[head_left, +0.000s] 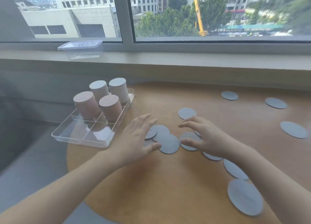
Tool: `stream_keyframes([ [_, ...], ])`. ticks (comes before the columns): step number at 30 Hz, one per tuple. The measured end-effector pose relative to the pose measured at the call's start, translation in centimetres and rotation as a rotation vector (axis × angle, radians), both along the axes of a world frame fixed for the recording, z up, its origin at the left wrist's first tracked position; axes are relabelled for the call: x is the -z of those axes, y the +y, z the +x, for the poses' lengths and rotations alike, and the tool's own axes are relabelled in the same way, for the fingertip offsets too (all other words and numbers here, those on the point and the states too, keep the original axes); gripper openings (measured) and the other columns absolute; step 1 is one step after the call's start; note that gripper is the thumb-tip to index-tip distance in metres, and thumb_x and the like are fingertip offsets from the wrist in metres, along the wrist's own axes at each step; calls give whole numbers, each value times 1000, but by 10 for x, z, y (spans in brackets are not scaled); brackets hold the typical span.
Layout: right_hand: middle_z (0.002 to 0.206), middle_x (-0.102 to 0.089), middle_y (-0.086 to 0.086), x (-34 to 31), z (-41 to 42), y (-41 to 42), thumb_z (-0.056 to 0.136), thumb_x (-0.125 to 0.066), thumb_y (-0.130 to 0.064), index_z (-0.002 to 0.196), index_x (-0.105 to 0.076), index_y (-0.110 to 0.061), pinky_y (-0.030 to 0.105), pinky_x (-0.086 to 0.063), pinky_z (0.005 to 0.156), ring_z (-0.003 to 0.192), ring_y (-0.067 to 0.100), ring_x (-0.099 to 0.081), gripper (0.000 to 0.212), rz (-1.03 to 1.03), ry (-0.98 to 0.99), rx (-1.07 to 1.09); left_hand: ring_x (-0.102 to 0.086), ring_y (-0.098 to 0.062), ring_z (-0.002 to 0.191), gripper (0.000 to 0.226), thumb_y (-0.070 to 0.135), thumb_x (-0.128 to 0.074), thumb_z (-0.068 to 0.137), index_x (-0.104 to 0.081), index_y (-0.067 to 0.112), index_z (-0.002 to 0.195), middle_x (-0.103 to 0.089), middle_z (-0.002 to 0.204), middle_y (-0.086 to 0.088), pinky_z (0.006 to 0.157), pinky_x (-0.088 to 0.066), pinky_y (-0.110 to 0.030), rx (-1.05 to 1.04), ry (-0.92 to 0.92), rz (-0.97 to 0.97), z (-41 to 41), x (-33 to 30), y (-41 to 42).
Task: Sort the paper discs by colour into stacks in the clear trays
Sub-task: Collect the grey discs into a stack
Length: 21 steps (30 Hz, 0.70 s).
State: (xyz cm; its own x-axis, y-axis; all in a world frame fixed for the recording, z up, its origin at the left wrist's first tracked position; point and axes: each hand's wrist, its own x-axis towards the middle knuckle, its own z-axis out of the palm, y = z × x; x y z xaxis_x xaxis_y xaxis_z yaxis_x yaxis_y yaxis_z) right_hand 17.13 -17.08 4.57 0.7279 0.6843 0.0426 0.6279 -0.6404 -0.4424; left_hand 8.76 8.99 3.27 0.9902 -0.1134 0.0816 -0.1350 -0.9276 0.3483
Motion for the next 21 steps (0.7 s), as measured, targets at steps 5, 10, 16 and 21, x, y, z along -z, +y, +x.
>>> stream_keyframes([
  [5,151,-29,-21,21,-18,12,89,-54,-63,147,-37,-39,29,-22,113,137,3,-24,65,-46,-83,-96,8,-6,152,83,75,-34,89,-16,33,158,0,167,11,121,6,-23,-16,106,43,-1,29,-3],
  [10,157,-26,-13,30,-10,27,90,-54,-63,150,-30,-36,30,-13,115,143,8,-18,70,-80,-129,-123,-9,3,150,59,45,-50,101,-31,30,154,-19,163,18,122,-13,-23,103,25,-116,5,38,-14],
  [16,134,-47,-10,37,1,10,83,-55,-67,143,-40,-28,32,-27,108,127,10,-36,74,-12,-150,-29,-42,-2,132,56,39,-68,90,-51,22,141,-49,138,16,110,-31,-18,186,-98,-279,23,38,-36],
  [21,127,-52,-8,43,3,11,71,-51,-78,140,-42,-25,34,-29,107,123,14,-42,87,78,-112,12,-54,-8,122,42,29,-71,87,-62,19,126,-58,125,9,102,-37,-16,151,-142,-517,27,31,-43],
])
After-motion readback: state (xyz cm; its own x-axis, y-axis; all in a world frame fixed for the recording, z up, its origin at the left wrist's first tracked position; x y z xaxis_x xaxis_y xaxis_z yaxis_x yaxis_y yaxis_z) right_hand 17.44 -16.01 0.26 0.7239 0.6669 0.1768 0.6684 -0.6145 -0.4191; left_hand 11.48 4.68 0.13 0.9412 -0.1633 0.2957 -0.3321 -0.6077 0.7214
